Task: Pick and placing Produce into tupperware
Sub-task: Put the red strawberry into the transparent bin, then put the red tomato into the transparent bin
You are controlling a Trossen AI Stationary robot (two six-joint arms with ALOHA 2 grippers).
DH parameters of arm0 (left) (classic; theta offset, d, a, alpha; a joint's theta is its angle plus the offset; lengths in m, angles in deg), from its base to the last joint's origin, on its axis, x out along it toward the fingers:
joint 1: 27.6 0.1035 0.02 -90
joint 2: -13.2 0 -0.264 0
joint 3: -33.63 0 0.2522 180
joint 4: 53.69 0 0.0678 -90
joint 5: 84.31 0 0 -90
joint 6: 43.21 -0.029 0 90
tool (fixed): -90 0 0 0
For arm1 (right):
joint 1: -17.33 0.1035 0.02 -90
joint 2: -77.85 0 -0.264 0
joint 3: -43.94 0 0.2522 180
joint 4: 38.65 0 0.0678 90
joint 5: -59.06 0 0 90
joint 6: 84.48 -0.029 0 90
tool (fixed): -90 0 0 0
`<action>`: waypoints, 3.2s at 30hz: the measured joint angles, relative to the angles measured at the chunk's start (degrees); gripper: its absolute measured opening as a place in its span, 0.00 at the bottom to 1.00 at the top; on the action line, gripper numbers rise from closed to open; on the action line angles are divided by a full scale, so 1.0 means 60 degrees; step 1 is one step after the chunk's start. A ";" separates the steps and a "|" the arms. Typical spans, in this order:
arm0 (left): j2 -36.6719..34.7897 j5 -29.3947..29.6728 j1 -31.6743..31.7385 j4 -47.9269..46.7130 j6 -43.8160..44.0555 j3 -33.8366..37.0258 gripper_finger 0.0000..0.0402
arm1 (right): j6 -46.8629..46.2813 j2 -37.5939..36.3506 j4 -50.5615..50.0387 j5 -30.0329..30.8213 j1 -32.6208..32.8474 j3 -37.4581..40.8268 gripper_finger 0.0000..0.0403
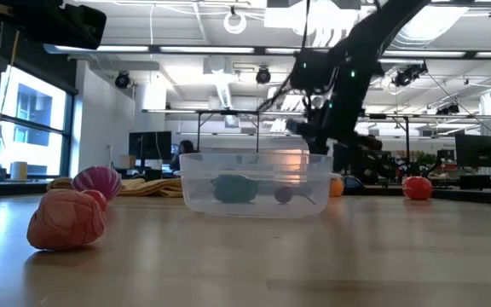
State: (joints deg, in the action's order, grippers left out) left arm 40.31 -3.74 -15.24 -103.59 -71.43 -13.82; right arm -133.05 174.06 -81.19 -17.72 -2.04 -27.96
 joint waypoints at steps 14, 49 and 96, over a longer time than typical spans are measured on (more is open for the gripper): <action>0.0004 0.0000 0.0000 -0.0003 0.0000 0.0000 0.06 | 0.2532 -0.1535 -0.0255 0.0515 0.2528 -0.1487 0.36; 0.0000 0.0002 0.0000 0.0000 0.0000 0.0000 0.06 | 0.3603 0.1363 0.1074 0.1119 0.5387 -0.1751 0.36; 0.0001 0.0001 0.0000 -0.0004 0.0000 0.0000 0.06 | 0.3660 0.2206 0.1634 0.0972 0.5668 -0.1743 0.48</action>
State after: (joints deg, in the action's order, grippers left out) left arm 40.32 -3.73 -15.24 -103.61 -71.43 -13.82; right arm -111.09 187.30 -71.39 -11.89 31.97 -38.42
